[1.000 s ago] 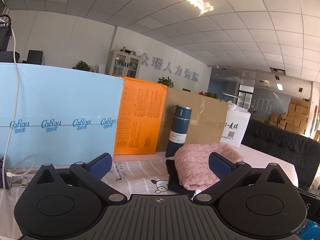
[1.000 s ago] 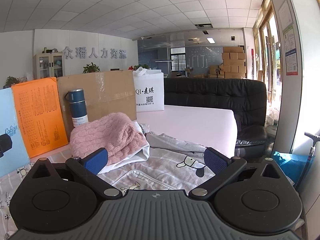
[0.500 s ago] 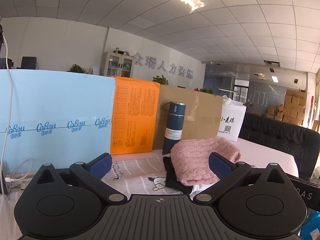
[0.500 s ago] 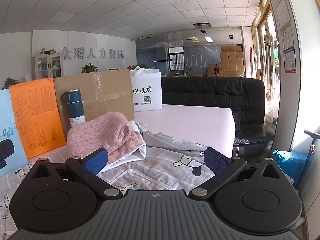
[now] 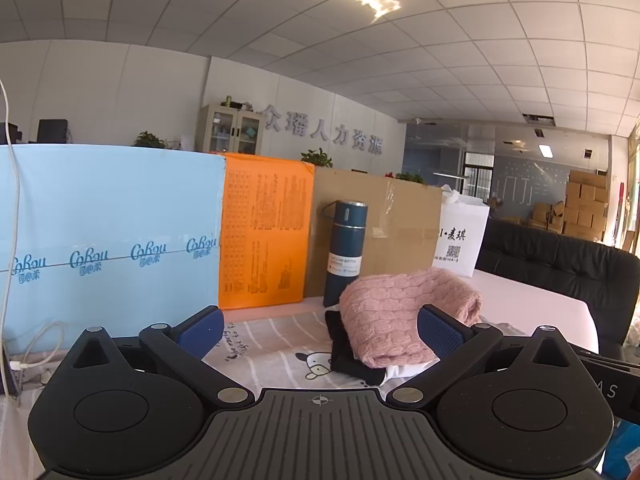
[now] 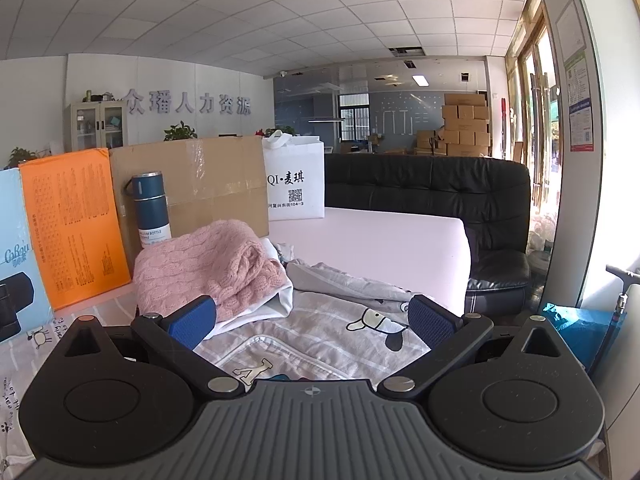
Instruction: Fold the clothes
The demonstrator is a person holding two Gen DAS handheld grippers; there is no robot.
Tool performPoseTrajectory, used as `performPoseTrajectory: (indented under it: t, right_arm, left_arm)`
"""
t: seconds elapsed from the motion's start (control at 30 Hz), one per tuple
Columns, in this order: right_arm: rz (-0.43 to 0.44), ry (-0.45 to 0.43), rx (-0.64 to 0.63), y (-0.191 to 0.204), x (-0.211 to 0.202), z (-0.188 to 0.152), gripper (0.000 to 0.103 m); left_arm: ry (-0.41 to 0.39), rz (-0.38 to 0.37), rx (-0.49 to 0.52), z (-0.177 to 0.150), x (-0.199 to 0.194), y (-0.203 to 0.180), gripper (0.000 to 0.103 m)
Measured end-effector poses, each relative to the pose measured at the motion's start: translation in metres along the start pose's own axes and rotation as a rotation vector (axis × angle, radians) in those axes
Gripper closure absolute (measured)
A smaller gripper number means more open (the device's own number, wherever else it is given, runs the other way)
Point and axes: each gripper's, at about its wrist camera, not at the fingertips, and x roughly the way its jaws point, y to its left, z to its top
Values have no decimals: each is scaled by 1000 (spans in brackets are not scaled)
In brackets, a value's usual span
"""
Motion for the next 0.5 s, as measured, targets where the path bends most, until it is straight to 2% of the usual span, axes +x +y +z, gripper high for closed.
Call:
performPoseTrajectory:
  t: [0.5]
  right_arm:
    - [13,-1,-11,2,-1,0,0]
  left_arm:
    - [5,5,-7,-1,1,0,0]
